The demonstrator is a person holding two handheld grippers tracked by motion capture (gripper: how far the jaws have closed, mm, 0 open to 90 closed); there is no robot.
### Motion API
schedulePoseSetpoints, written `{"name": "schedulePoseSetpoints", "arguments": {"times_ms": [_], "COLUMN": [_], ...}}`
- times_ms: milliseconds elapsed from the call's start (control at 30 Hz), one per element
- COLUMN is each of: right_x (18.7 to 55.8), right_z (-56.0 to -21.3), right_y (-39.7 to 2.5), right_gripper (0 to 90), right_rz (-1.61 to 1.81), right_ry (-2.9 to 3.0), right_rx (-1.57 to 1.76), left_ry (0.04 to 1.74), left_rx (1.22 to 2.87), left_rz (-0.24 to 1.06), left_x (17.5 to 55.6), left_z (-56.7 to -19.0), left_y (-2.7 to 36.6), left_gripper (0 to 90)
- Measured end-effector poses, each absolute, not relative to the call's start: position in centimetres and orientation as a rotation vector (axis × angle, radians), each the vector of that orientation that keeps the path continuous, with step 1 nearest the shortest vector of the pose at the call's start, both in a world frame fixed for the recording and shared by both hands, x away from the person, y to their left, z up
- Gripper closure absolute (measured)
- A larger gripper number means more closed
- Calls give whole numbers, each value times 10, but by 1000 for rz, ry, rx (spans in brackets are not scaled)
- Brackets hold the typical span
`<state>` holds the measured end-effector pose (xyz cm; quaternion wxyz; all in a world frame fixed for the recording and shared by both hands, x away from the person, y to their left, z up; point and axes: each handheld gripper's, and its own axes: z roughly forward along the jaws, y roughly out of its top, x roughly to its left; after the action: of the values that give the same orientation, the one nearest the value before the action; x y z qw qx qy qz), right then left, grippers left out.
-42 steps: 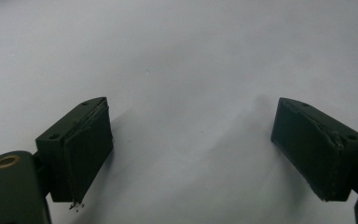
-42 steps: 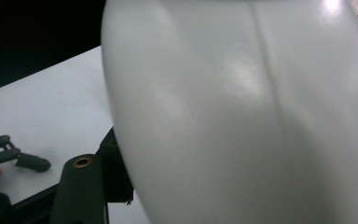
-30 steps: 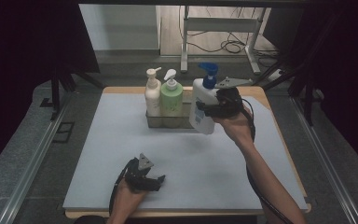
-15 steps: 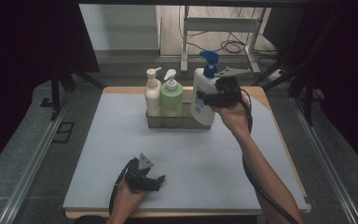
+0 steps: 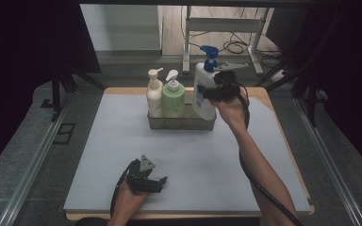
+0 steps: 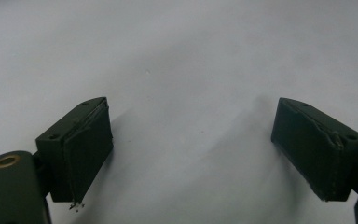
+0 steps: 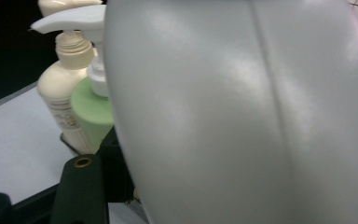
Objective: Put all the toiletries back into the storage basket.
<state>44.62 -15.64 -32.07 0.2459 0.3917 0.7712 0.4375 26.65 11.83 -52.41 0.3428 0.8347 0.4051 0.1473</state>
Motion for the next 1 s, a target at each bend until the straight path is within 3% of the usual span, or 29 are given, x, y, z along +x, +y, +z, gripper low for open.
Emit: {"name": "schedulePoseSetpoints", "arguments": {"times_ms": [1000], "right_x": [487], "right_z": [-345], "right_y": [-141], "right_gripper": [381], "right_rz": [1153], "right_ry": [2053], "right_rx": [1120], "left_ry": [1048], "left_rx": [2181], "left_rz": [384], "left_x": [267], "left_z": [-524], "left_y": [119], "left_gripper": [121]}}
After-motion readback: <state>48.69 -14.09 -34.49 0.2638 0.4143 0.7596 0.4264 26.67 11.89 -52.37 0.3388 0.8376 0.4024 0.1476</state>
